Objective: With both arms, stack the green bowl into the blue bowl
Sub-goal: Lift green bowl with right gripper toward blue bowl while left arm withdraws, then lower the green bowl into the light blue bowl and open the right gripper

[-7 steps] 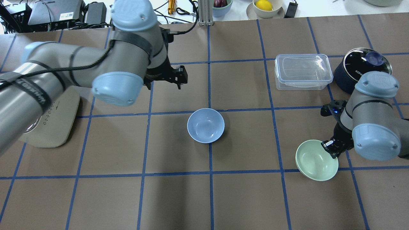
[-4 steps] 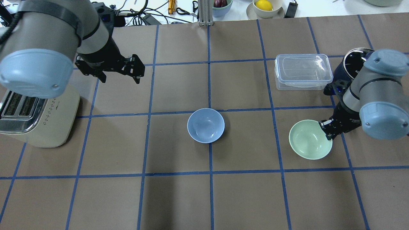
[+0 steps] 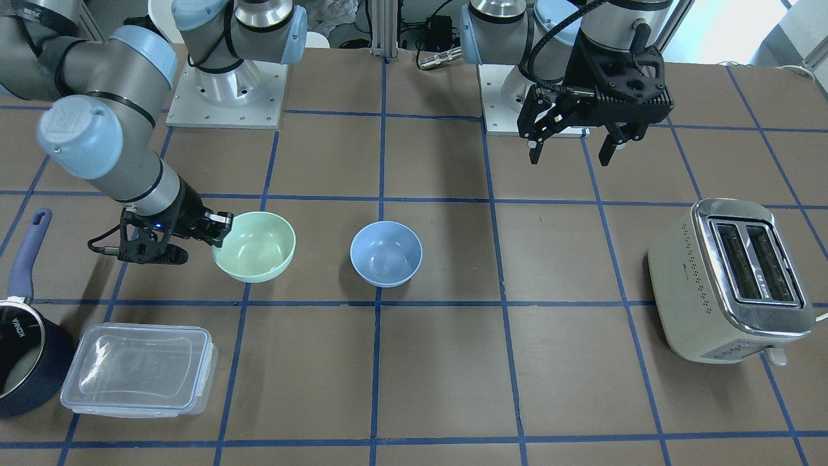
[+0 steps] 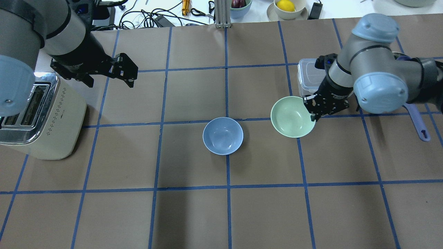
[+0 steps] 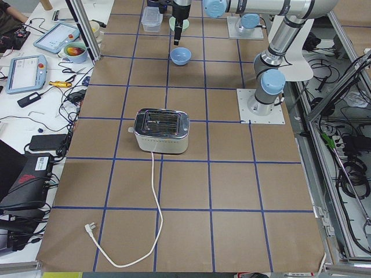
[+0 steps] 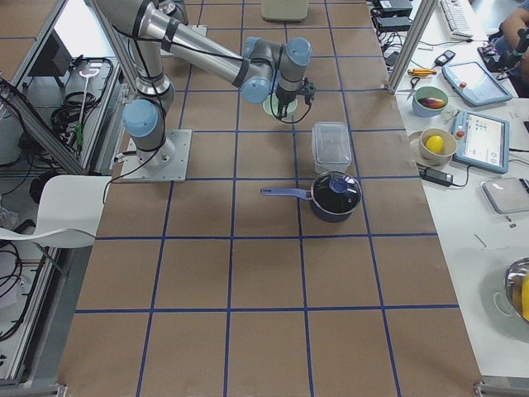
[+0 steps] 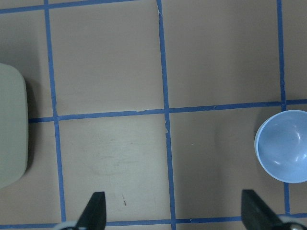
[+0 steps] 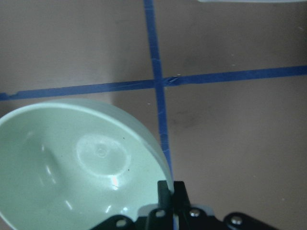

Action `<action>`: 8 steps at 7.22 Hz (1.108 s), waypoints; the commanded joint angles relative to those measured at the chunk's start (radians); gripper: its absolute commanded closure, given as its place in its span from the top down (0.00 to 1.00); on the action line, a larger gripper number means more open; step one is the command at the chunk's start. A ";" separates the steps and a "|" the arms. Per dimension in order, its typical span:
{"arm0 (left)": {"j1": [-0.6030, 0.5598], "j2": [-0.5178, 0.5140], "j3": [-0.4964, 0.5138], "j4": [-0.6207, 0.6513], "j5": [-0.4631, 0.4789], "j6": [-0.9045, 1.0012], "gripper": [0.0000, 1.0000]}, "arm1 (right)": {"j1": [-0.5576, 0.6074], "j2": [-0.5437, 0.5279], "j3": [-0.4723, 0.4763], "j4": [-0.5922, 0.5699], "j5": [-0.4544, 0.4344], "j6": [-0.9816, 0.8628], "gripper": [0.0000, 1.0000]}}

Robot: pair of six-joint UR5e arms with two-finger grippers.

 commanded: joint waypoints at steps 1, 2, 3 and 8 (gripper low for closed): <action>0.008 -0.026 0.048 0.003 0.009 -0.001 1.00 | 0.166 0.092 -0.180 0.074 0.046 0.225 0.00; 0.008 -0.039 0.083 -0.009 0.008 -0.001 1.00 | 0.221 0.129 -0.209 0.071 0.046 0.284 0.00; 0.008 -0.049 0.091 -0.011 0.005 -0.001 1.00 | 0.255 0.154 -0.210 0.071 0.053 0.310 0.00; 0.003 -0.066 0.100 -0.012 -0.006 -0.012 1.00 | 0.340 0.174 -0.184 0.110 0.089 0.318 0.00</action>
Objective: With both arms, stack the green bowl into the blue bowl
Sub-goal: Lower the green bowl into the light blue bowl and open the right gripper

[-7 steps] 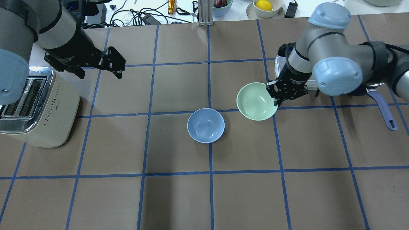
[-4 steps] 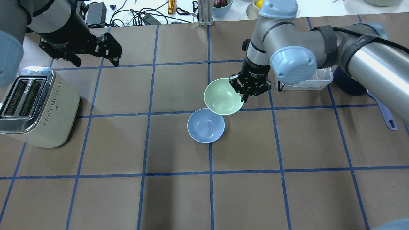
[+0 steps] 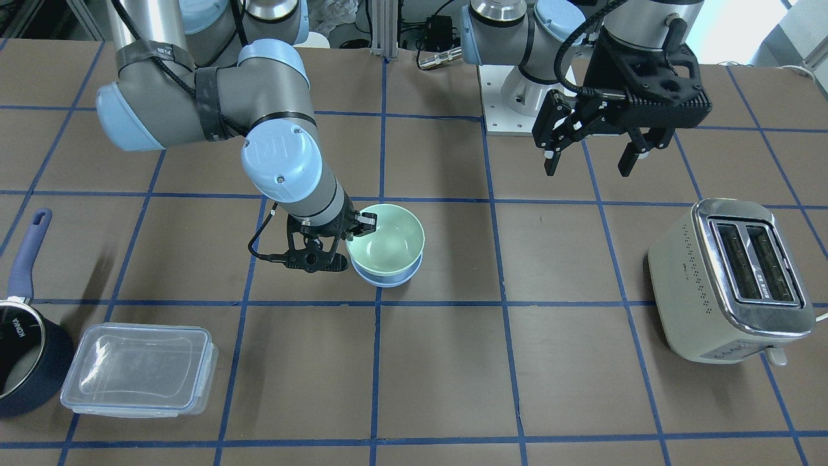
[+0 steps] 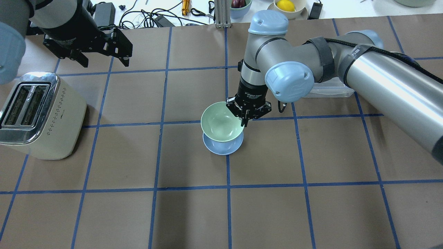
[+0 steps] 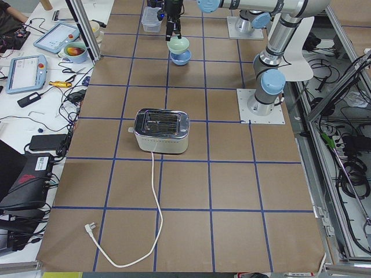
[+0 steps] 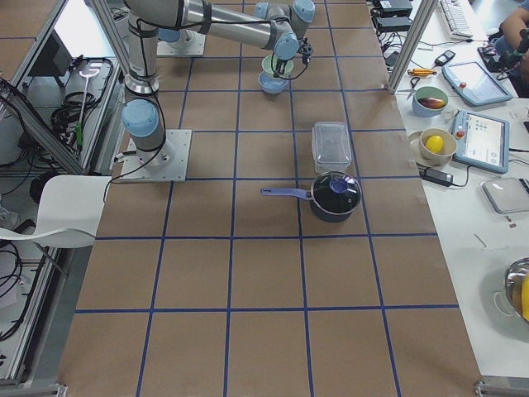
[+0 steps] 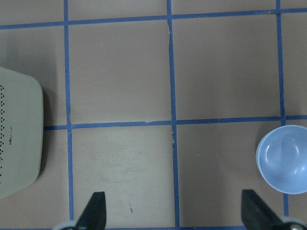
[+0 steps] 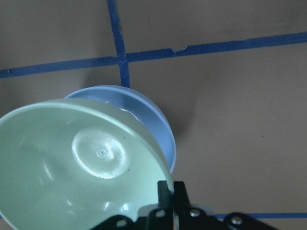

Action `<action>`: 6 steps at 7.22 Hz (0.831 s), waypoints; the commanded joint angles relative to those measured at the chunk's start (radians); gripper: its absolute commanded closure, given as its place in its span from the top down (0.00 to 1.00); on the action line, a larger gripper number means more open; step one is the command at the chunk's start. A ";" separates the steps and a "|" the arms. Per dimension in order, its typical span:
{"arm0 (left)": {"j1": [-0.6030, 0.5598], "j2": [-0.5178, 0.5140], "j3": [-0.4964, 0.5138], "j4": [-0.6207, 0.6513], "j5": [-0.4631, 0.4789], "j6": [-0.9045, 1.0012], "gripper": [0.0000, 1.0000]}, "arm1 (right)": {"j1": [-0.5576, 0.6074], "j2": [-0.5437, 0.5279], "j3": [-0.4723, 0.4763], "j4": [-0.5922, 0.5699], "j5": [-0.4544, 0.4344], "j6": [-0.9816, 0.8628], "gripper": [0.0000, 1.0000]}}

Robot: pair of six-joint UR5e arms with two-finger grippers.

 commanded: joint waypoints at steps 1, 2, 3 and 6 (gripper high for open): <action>-0.005 -0.001 -0.007 0.001 -0.004 -0.003 1.00 | 0.014 0.024 0.026 -0.064 0.000 -0.001 0.00; -0.005 -0.001 -0.007 0.001 -0.007 -0.003 1.00 | 0.014 0.033 0.046 -0.071 -0.012 -0.004 0.00; -0.005 -0.001 -0.007 0.001 -0.007 -0.003 1.00 | 0.014 0.035 0.071 -0.100 -0.012 -0.006 0.13; -0.004 -0.003 0.002 0.004 -0.005 -0.003 1.00 | 0.005 0.021 0.063 -0.137 -0.035 -0.013 1.00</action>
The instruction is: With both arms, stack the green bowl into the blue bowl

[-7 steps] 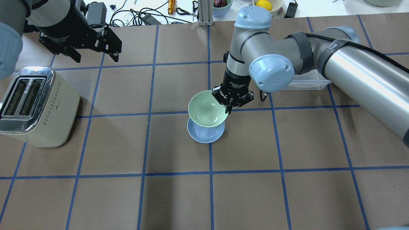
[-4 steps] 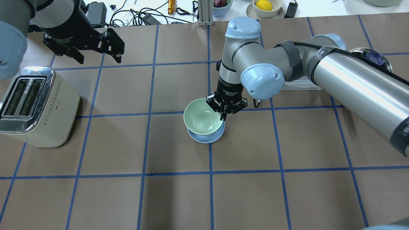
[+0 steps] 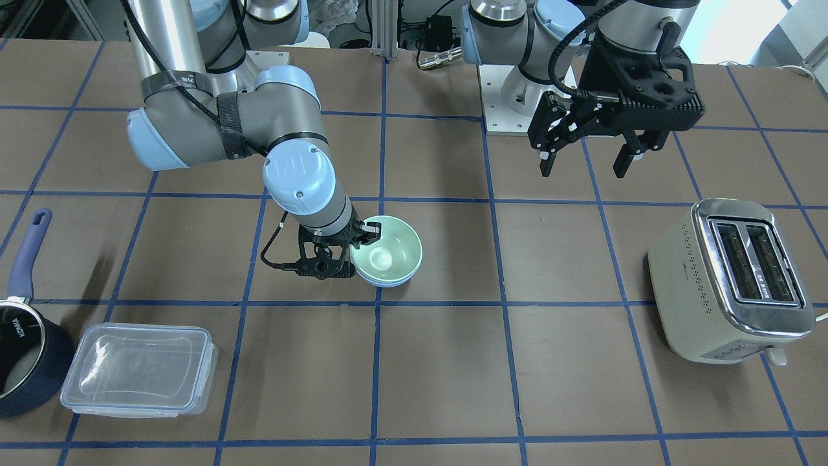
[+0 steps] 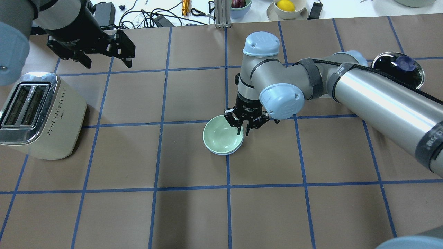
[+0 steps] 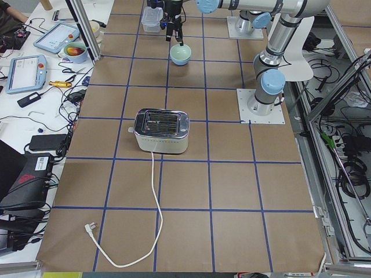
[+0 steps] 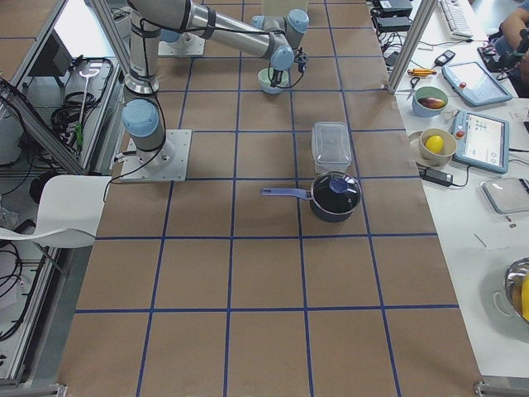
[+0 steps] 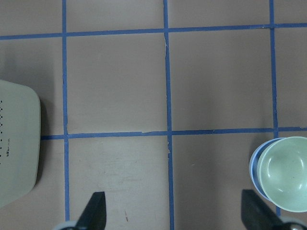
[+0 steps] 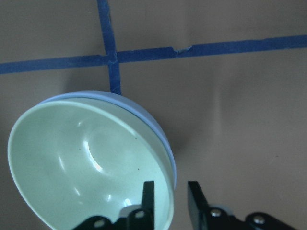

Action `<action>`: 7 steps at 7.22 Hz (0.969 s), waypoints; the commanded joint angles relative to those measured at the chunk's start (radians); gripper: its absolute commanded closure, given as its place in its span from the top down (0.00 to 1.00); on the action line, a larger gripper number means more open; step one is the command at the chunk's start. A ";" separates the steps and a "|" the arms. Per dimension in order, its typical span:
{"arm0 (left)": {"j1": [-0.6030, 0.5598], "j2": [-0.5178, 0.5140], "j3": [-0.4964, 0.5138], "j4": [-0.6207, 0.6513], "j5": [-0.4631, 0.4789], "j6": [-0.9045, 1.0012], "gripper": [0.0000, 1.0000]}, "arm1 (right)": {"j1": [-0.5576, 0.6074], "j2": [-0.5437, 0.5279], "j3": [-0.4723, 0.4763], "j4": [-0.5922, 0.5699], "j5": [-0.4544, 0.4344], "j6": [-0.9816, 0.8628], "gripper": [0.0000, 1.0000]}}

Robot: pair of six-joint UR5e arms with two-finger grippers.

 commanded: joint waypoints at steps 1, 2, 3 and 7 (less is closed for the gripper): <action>0.001 0.000 -0.004 0.000 -0.001 0.000 1.00 | -0.024 -0.026 -0.062 0.016 -0.066 -0.014 1.00; -0.002 -0.001 -0.007 -0.001 -0.001 -0.002 1.00 | -0.056 -0.051 -0.136 0.100 -0.108 -0.033 1.00; -0.002 0.000 -0.007 -0.001 -0.001 -0.002 1.00 | -0.096 -0.083 -0.237 0.227 -0.111 -0.086 1.00; -0.004 -0.001 -0.009 -0.001 -0.001 -0.002 1.00 | -0.281 -0.221 -0.393 0.435 -0.174 -0.412 1.00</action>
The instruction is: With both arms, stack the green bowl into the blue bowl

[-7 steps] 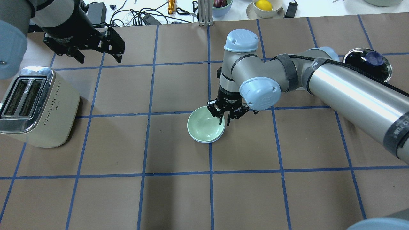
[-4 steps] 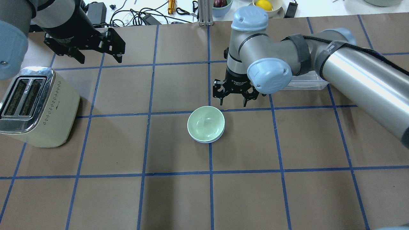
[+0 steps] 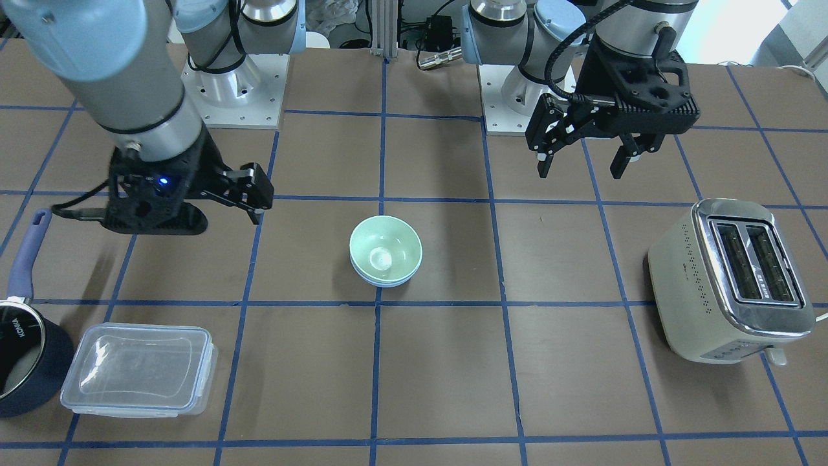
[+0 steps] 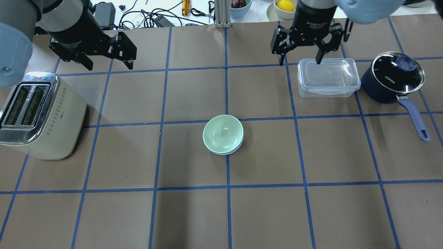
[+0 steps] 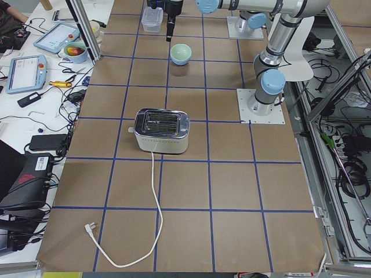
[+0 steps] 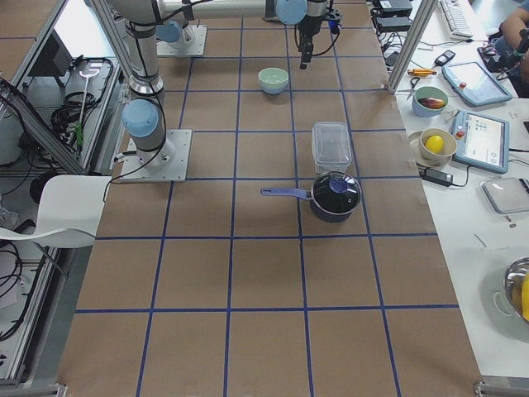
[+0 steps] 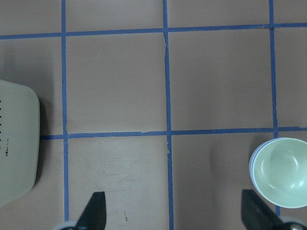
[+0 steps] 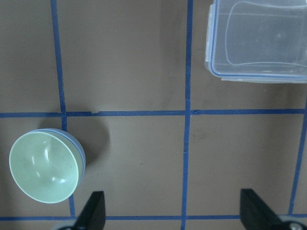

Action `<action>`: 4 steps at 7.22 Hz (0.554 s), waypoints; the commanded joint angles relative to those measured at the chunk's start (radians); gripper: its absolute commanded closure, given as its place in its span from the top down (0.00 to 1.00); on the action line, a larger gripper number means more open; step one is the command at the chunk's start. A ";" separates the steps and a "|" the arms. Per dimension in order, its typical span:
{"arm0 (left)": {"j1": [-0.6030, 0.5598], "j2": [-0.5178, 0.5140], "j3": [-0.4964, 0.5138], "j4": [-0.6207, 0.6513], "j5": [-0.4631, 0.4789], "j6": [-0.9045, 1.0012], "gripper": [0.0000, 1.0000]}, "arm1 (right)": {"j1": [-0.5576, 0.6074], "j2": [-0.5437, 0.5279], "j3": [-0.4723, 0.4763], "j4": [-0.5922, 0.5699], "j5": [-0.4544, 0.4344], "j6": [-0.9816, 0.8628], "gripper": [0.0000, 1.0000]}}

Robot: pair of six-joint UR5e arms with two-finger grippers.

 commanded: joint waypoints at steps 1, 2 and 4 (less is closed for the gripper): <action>-0.001 0.000 0.000 0.000 -0.001 -0.001 1.00 | -0.086 -0.092 -0.003 0.070 -0.004 -0.151 0.96; -0.001 0.000 -0.001 0.000 -0.001 -0.001 1.00 | -0.089 -0.119 0.032 0.065 -0.004 -0.153 0.90; -0.001 0.000 -0.001 0.000 -0.002 -0.018 1.00 | -0.089 -0.178 0.117 -0.022 -0.004 -0.136 0.92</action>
